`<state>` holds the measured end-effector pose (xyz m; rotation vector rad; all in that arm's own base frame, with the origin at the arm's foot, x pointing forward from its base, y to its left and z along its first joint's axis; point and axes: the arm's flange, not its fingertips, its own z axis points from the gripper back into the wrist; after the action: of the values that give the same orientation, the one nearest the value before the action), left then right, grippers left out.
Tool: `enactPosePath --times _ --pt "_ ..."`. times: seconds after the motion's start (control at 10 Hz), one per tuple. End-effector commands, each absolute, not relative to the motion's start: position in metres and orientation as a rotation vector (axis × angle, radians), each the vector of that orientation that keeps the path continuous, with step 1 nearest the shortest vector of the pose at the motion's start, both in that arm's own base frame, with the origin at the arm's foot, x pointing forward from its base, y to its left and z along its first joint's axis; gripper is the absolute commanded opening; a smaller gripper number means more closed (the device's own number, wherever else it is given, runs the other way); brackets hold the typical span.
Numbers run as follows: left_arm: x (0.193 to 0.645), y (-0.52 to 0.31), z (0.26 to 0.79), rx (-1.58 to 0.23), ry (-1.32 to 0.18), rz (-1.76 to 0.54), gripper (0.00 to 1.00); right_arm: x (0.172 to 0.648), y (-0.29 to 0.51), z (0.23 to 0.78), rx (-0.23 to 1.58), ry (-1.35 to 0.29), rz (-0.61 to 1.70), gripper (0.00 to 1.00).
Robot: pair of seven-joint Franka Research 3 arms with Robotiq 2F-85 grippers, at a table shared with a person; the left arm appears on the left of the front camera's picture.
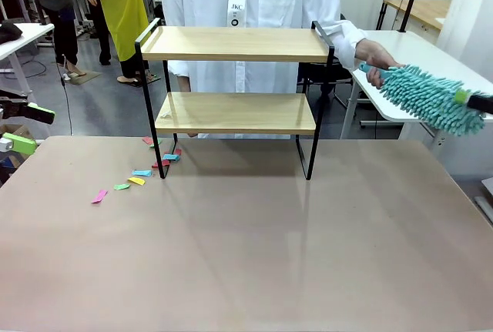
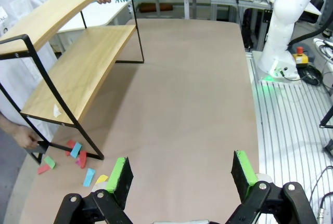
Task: Clean the shelf.
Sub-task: Hand the Duster back to the human.
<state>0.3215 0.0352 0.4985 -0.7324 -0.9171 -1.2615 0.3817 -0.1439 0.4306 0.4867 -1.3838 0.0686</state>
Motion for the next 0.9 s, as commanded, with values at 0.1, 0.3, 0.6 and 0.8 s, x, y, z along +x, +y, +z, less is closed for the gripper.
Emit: enactPosePath --times 0.1,0.3,0.6,0.8 --pt "0.323 0.034 0.499 -0.741 -0.946 -1.266 1.0 0.369 -0.187 0.497 0.661 -1.513 -0.089 1.0" --pt "0.323 0.034 0.499 -0.741 -0.946 -1.266 1.0 0.356 -0.238 0.533 0.806 -1.621 -0.265 1.0" --pt "0.323 0.034 0.499 -0.741 -0.946 -1.266 1.0 0.348 -0.284 0.534 0.871 -1.651 -0.381 1.0" --pt "0.323 0.034 0.499 -0.741 -0.946 -1.266 1.0 0.337 -0.266 0.546 0.799 -1.656 -0.331 1.0"
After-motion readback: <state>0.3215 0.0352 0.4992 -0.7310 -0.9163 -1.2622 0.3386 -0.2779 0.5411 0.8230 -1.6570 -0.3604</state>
